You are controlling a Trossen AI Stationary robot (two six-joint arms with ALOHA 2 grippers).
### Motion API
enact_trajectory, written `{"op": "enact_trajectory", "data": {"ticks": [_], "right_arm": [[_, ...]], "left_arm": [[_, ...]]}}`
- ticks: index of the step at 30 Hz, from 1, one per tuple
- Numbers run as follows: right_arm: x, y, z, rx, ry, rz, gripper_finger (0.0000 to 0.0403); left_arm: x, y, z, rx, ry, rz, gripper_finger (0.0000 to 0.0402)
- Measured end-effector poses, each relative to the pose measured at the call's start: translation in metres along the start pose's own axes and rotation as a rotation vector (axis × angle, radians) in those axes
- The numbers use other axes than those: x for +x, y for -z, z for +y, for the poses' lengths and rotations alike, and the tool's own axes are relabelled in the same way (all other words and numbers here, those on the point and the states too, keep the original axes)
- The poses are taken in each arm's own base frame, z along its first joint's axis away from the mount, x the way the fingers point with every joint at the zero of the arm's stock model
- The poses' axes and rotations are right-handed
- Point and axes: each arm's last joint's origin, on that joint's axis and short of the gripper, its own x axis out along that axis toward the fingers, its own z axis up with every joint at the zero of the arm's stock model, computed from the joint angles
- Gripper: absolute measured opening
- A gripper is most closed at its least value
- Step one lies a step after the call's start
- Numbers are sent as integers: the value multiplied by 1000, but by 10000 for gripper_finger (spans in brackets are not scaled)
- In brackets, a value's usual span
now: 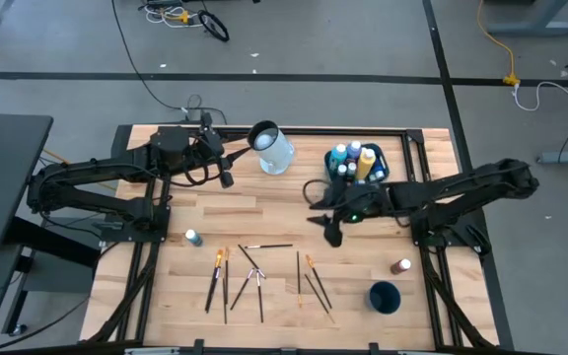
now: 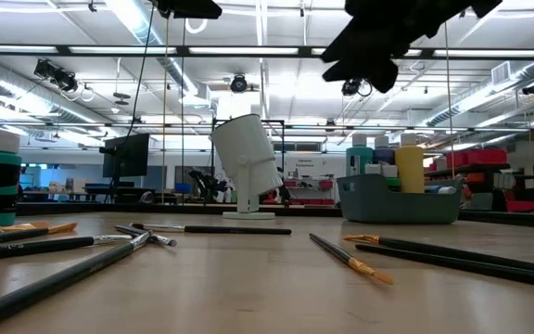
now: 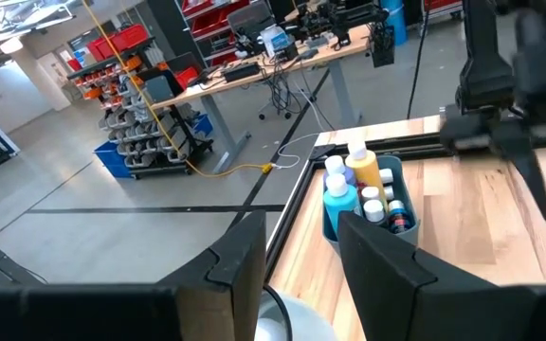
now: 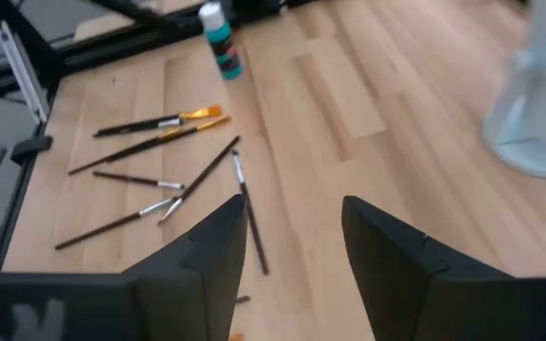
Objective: Pick & Place Paint Supplies
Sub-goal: Put the small light blue paint bottle into the bin
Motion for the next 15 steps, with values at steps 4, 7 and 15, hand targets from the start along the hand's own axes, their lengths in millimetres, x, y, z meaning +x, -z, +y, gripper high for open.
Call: {"op": "enact_trajectory", "data": {"ticks": [4,7,15], "right_arm": [[21,7,6,-6,-13,-4,176],[35,10,7,-9,-18,-21,176],[58,14,5,-135,39,-81,176]], "left_arm": [[0,0,0,0,0,0,142],[0,0,0,0,0,0,142],[0,0,0,0,0,0,142]]}}
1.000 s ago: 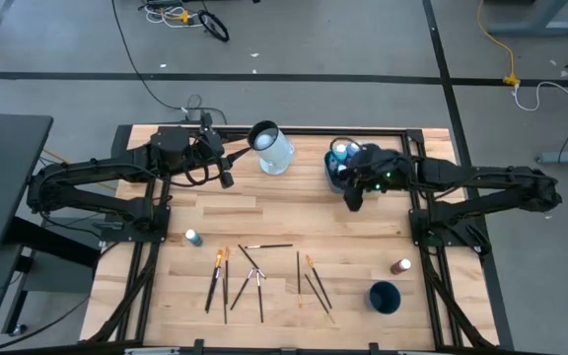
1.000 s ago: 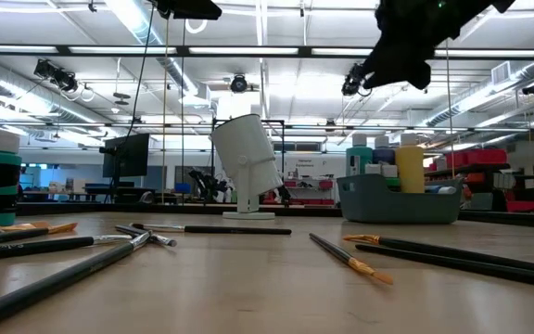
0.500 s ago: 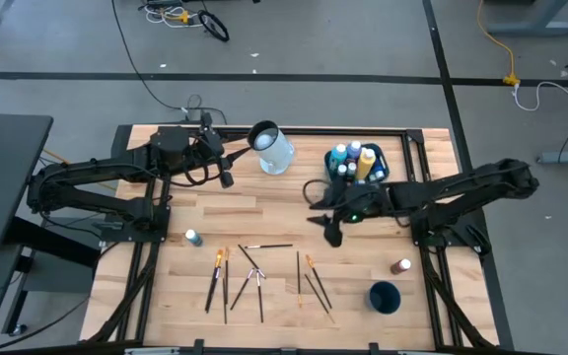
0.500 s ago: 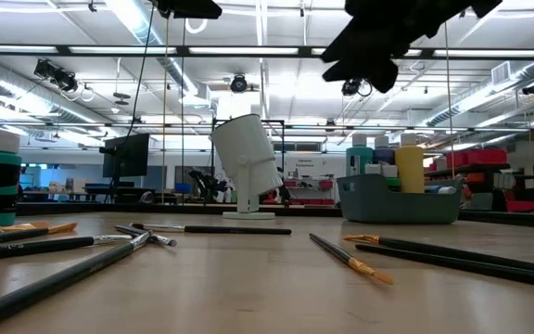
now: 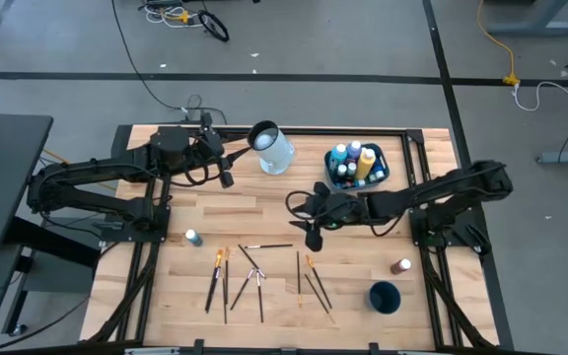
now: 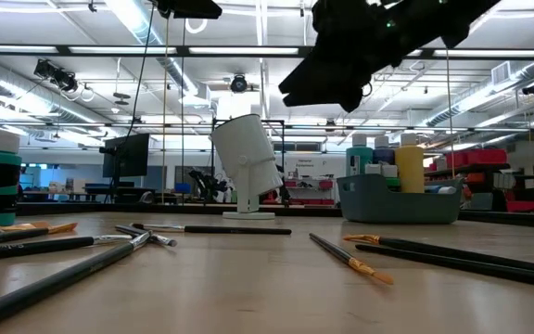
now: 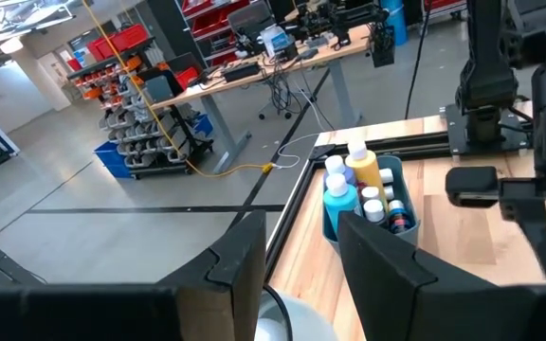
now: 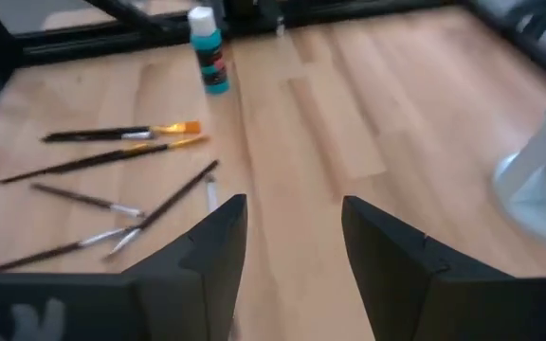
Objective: Pick & Place Paint Supplies
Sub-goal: Put the small light blue paint bottle into the bin
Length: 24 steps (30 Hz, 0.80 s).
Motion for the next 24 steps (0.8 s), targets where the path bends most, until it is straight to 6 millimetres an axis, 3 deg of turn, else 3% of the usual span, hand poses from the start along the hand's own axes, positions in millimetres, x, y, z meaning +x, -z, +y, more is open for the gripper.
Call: {"op": "enact_trajectory", "data": {"ticks": [6,17,24], "right_arm": [[12,-5,3,-139,-16,-124,176],[12,-3,4,-159,-58,-103,189],[13,-3,2,-349,-42,-113,205]], "left_arm": [[0,0,0,0,0,0,142],[0,-1,0,-11,-2,-12,142],[0,8,-3,-41,30,75,142]]}}
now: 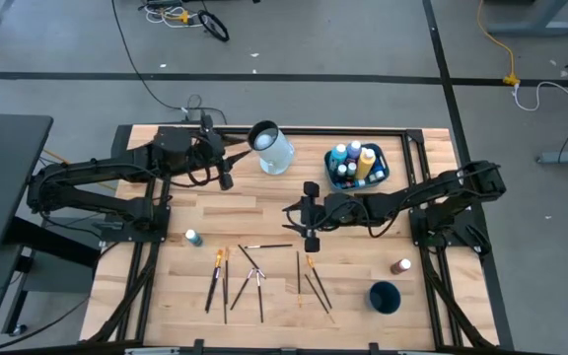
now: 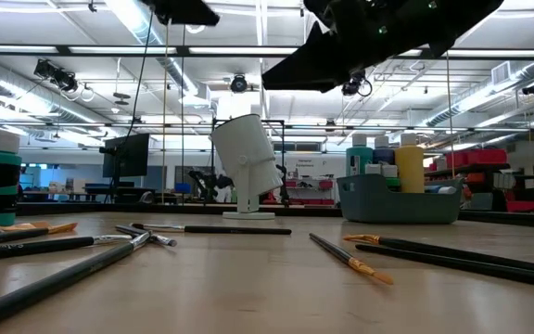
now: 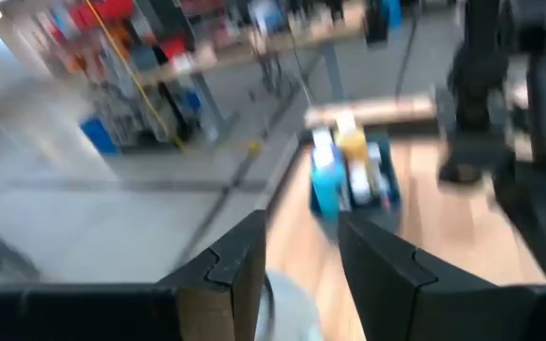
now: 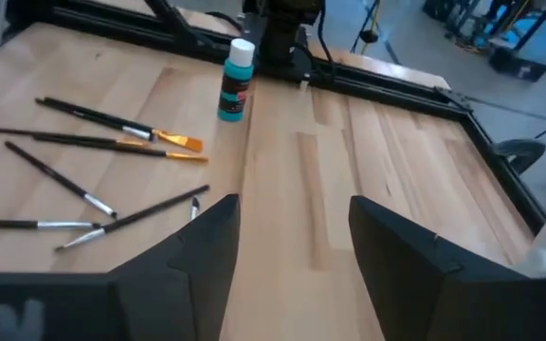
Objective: Pick & Place Paint Supplies
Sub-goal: Put the small light blue paint bottle into the bin
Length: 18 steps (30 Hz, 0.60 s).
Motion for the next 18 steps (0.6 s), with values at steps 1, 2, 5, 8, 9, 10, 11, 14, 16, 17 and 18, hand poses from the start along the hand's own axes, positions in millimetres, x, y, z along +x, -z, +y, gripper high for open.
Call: {"op": "enact_trajectory", "data": {"ticks": [1,2,5,8,9,10,11,14,16,17,18], "right_arm": [[0,0,-1,-3,2,1,205],[0,1,-3,3,6,2,205],[1,4,-7,28,16,28,206],[1,9,-10,26,20,74,206],[2,10,-11,25,21,87,206],[2,12,-12,24,21,102,206],[2,14,-13,26,22,118,206],[1,17,-15,36,23,152,206],[1,19,-16,37,23,166,206],[1,19,-16,37,23,170,206],[1,20,-16,37,23,172,206]], "left_arm": [[0,5,-1,-3,15,53,142],[-1,12,-3,-14,28,117,142],[-6,33,-7,-104,53,337,142],[-13,48,-11,-218,59,519,142],[-16,51,-13,-249,70,562,142],[-18,54,-15,-273,86,600,142],[-21,57,-17,-285,105,637,142],[-29,63,-23,-265,160,739,142],[-33,66,-27,-269,166,788,143],[-35,67,-28,-289,167,811,144],[-37,68,-30,-315,176,832,147]]}}
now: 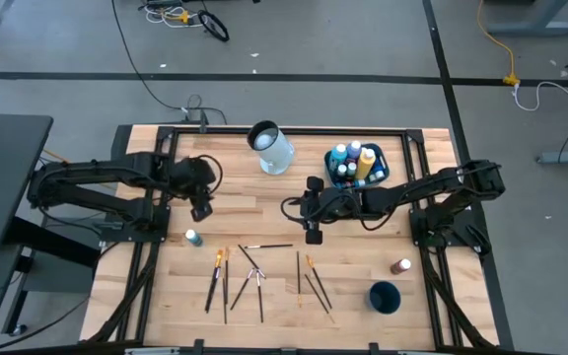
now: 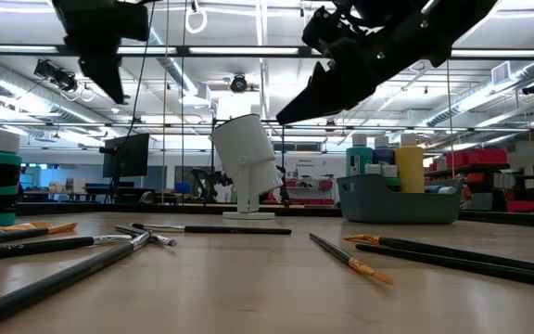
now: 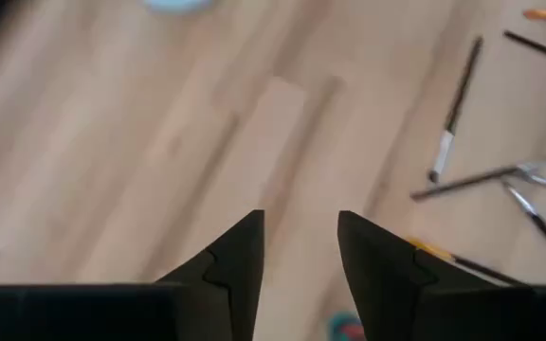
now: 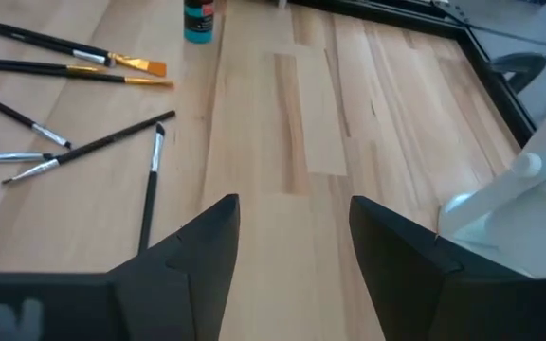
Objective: Pick & Place Paint Supplies
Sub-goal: Put the small light blue paint bottle into the bin
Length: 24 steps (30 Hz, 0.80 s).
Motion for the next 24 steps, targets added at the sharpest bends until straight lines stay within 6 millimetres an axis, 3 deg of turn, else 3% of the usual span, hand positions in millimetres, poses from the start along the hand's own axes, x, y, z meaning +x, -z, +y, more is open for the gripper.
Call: {"op": "enact_trajectory", "data": {"ticks": [12,24], "right_arm": [[0,0,0,46,-1,2,206],[0,0,0,67,0,2,206]], "left_arm": [[-6,20,-31,64,127,96,195],[-12,31,-49,24,77,41,197]]}}
